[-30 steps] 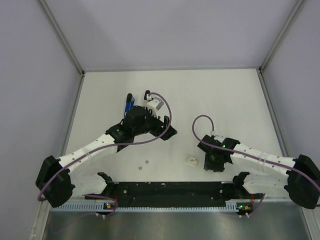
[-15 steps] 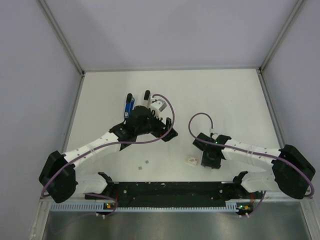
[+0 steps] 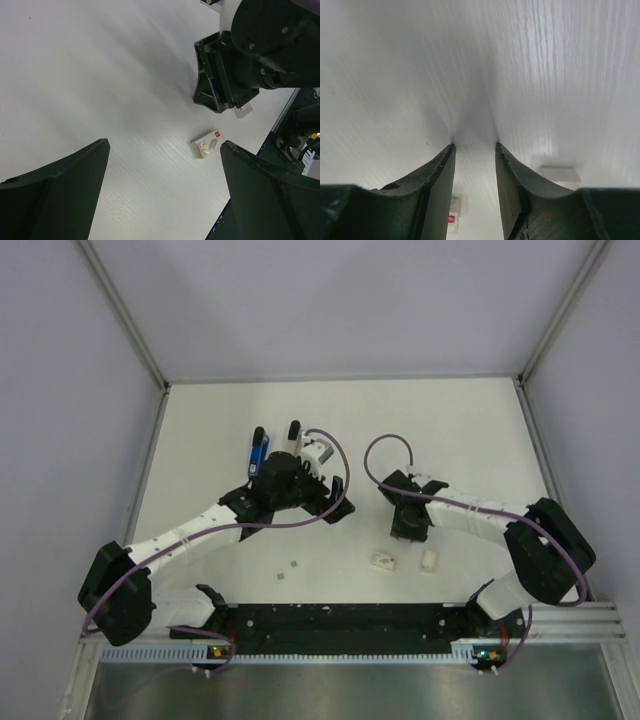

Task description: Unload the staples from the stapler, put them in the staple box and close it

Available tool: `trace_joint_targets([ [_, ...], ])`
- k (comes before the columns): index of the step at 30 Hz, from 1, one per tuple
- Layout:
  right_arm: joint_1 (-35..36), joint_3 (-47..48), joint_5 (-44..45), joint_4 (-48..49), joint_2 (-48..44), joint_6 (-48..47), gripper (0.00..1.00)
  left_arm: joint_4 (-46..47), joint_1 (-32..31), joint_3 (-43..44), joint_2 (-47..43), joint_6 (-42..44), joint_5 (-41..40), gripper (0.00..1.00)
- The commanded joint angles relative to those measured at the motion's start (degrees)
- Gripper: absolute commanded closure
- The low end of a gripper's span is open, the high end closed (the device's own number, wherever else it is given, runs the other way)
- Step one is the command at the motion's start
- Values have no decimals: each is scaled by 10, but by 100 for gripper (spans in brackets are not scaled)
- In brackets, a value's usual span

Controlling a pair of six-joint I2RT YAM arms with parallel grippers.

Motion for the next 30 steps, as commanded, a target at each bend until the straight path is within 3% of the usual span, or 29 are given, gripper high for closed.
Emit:
trace_joint_targets([
  [1, -15, 69, 36, 49, 35, -68, 62, 13, -1, 16, -6, 9, -4, 1],
  [7, -15, 92, 71, -31, -43, -65, 62, 11, -1, 11, -25, 9, -4, 1],
  [18, -15, -40, 21, -137, -239, 45, 59, 1, -1, 12, -46, 11, 9, 1],
  [24, -14, -62, -14, -162, -263, 52, 61, 5, -1, 11, -40, 10, 17, 1],
  [30, 25, -57, -43, -139, -226, 51, 62, 5, -1, 12, -40, 12, 16, 1],
])
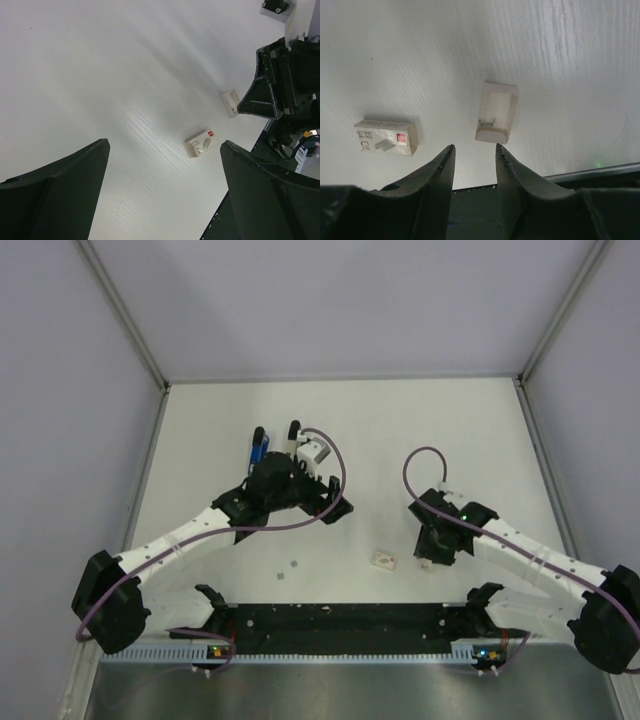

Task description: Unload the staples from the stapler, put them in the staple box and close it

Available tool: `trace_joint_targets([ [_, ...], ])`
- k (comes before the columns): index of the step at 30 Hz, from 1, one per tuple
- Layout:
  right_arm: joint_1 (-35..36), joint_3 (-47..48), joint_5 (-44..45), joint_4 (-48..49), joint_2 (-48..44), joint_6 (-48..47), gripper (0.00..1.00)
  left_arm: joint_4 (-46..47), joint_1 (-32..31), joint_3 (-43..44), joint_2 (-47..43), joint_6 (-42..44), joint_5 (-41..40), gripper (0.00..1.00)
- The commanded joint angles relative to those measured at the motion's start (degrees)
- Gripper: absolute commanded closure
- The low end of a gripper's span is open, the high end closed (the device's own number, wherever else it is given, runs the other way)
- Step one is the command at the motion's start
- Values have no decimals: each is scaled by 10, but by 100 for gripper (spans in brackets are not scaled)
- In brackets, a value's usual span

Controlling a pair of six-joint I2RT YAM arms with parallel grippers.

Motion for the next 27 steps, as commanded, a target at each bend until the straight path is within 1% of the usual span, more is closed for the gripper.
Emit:
trace_joint_targets([
  [1, 38, 11, -24, 16, 29, 12, 62, 17, -1, 12, -7, 8, 11, 1],
  [4, 57, 23, -30, 31, 60, 17, 62, 16, -1, 14, -5, 9, 13, 1],
  [7, 62, 23, -11, 32, 82, 24, 62, 16, -1, 11, -8, 10, 12, 1],
  [11, 63, 32, 24, 32, 78, 26, 62, 12, -1, 4, -15, 12, 1, 1],
  [17, 50, 46, 52, 34, 106, 9, 62, 12, -1, 5, -12, 14, -1, 1],
  [19, 45, 47, 57, 38, 117, 5, 64, 10, -1, 5, -12, 15, -1, 1],
  [27, 32, 43, 67, 43, 117, -3, 67, 7, -1, 6, -9, 17, -2, 1],
])
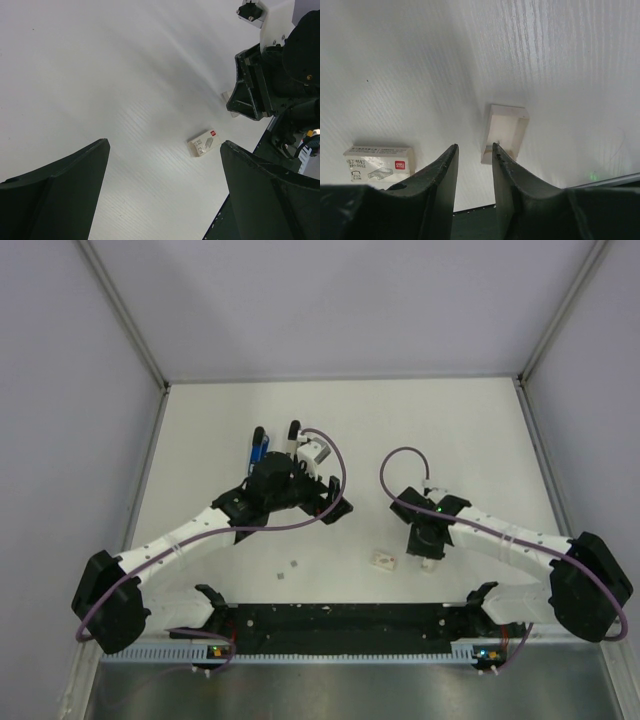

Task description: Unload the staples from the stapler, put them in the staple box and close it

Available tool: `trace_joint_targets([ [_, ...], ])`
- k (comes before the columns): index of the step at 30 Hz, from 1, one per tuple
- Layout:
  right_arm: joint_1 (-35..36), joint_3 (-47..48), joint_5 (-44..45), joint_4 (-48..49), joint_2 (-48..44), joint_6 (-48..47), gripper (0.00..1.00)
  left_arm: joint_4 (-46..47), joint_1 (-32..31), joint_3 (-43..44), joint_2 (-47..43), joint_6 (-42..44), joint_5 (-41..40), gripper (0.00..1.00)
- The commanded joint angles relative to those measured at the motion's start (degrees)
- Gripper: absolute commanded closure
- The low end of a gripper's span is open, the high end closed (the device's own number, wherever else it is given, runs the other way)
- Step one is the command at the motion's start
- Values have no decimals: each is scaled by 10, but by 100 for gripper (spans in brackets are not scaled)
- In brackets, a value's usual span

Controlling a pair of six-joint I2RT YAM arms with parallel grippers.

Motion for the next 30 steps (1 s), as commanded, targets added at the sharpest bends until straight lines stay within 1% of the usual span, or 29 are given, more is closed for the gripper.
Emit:
trace_joint_targets([
  [1, -10, 14, 22, 11, -2, -8, 67, 8, -1, 7, -8, 9, 1, 1],
  [11, -18, -12, 13, 29, 0, -6, 69, 5, -1, 8, -1, 9, 3, 1],
  [24, -21, -36, 6, 51, 9, -5, 69, 4, -1, 11, 10, 11, 1, 1],
  [30, -24, -44, 4, 66, 13, -6, 75, 0, -1, 8, 14, 12, -3, 1],
])
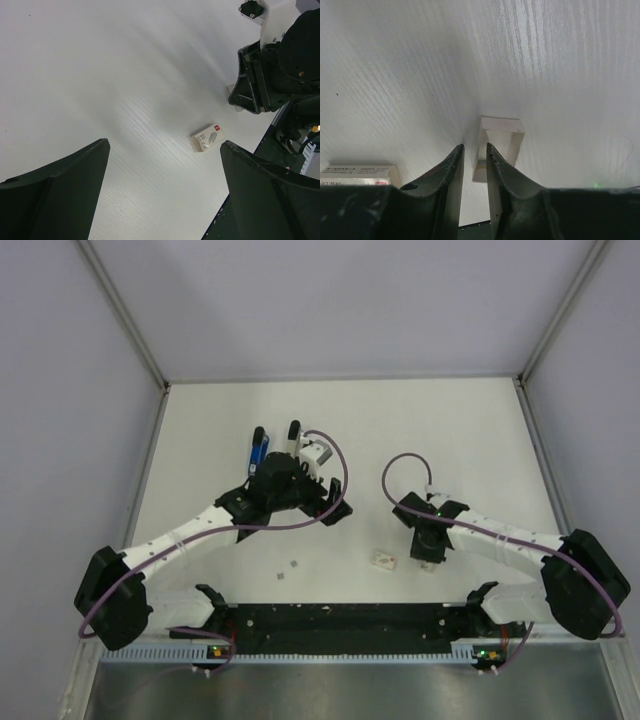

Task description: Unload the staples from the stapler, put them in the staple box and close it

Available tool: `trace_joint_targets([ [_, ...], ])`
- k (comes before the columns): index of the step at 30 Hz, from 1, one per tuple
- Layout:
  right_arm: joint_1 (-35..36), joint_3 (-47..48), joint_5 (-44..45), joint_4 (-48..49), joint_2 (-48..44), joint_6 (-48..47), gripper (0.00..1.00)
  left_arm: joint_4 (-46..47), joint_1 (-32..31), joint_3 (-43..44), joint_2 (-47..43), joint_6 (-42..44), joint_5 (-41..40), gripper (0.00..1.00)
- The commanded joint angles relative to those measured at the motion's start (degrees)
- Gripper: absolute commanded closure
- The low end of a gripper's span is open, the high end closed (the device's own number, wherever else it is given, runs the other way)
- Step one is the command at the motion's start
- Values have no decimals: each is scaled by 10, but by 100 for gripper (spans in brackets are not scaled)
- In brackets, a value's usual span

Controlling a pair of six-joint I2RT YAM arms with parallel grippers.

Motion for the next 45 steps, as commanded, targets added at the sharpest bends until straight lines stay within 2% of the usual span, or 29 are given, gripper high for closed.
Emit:
trace_joint_targets([
  [1, -8, -3, 2, 22, 4, -3, 77, 10, -1, 8, 1, 10, -3, 1],
  [9, -11, -6, 2, 28, 7, -11, 100, 8, -1, 10, 5, 12, -6, 1],
  [18, -11, 36, 13, 27, 21, -65, 100, 7, -1, 11, 10, 13, -8, 1],
  [23, -12, 117, 33, 42, 65, -189, 100, 7, -1, 13, 10, 12, -11, 1],
  [28, -21, 194, 13, 89, 122, -360, 100, 1, -1, 11, 3, 12, -16, 1],
  [30, -23, 214, -12, 112, 140, -419, 100, -3, -1, 9, -3, 11, -19, 1],
  [35, -48, 220, -158, 185, 164, -553, 100, -18, -1, -3, -39, 9, -31, 1],
  [45, -66, 239, -256, 181, 232, -688, 100, -67, -1, -38, -149, -2, -43, 1],
])
